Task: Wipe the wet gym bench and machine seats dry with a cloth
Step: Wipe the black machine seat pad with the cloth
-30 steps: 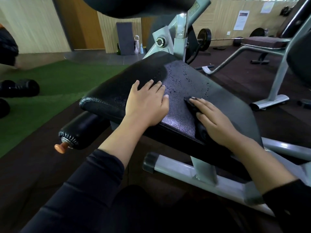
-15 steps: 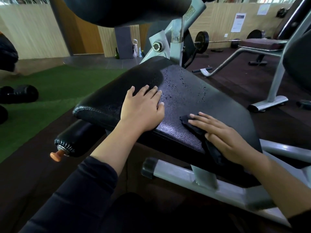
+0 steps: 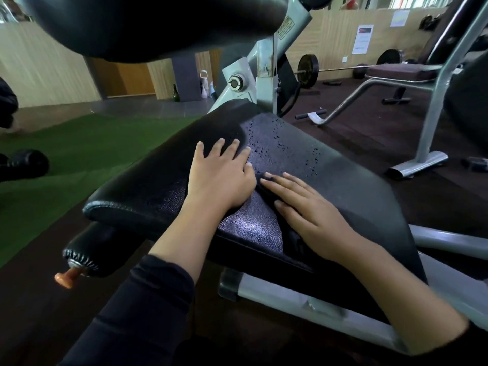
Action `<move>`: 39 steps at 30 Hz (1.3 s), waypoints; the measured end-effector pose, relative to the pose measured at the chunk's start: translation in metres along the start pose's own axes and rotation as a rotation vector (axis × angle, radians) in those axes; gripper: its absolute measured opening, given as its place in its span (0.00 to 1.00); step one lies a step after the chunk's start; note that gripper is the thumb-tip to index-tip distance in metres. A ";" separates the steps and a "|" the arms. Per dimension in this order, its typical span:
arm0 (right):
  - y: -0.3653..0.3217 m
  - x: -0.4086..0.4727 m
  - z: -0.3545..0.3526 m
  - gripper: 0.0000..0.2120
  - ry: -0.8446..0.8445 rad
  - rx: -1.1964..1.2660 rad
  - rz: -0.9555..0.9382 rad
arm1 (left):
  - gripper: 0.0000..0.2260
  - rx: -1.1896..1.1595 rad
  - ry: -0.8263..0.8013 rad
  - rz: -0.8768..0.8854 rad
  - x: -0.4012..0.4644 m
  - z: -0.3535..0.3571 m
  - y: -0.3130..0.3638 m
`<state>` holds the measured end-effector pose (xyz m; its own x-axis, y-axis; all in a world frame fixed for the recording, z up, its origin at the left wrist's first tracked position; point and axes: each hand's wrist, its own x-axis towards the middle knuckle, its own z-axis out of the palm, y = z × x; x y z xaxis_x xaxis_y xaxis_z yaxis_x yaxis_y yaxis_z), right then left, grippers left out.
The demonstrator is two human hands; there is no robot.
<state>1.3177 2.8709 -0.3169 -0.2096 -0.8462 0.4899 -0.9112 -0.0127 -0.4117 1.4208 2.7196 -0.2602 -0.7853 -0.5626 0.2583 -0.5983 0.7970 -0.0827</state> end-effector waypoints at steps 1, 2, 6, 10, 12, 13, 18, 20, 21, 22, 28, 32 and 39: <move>0.003 0.010 0.001 0.24 -0.003 0.002 0.008 | 0.23 0.003 0.008 -0.002 0.001 0.001 0.000; 0.008 0.021 0.001 0.24 -0.014 0.000 0.017 | 0.23 0.004 0.014 -0.004 0.001 0.001 0.000; 0.057 0.061 -0.008 0.23 -0.045 0.038 0.074 | 0.23 -0.003 0.014 -0.008 0.000 -0.001 -0.001; 0.106 0.035 -0.030 0.19 -0.009 0.052 0.303 | 0.23 -0.013 0.017 -0.003 0.000 0.000 -0.001; 0.097 0.009 -0.034 0.19 0.000 0.032 0.364 | 0.23 -0.021 0.017 -0.005 0.001 0.000 -0.001; 0.083 -0.002 -0.033 0.19 0.002 0.018 0.355 | 0.23 -0.022 0.016 -0.006 0.001 0.000 -0.001; 0.003 0.005 -0.005 0.25 0.031 -0.107 0.131 | 0.23 -0.011 0.020 0.000 0.001 0.001 -0.001; -0.011 0.033 0.005 0.25 0.056 -0.090 0.113 | 0.23 -0.003 0.027 0.000 0.002 0.002 -0.001; -0.010 0.048 0.007 0.25 0.051 -0.059 0.121 | 0.23 0.001 0.027 -0.001 0.001 0.001 -0.001; -0.001 0.061 0.007 0.25 0.036 -0.023 0.133 | 0.24 0.004 0.028 0.002 0.000 0.001 -0.001; 0.085 0.047 -0.022 0.19 0.040 0.045 0.457 | 0.24 -0.009 0.003 0.018 -0.001 -0.001 -0.002; 0.053 -0.004 -0.026 0.20 0.042 -0.056 0.432 | 0.24 -0.014 0.000 0.013 -0.001 0.000 -0.002; -0.005 0.056 0.007 0.26 0.019 -0.095 0.208 | 0.24 0.006 0.009 0.024 -0.003 -0.001 0.000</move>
<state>1.3130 2.8204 -0.2926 -0.4027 -0.8149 0.4169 -0.8767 0.2125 -0.4315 1.4238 2.7213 -0.2600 -0.7982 -0.5410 0.2648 -0.5799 0.8091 -0.0950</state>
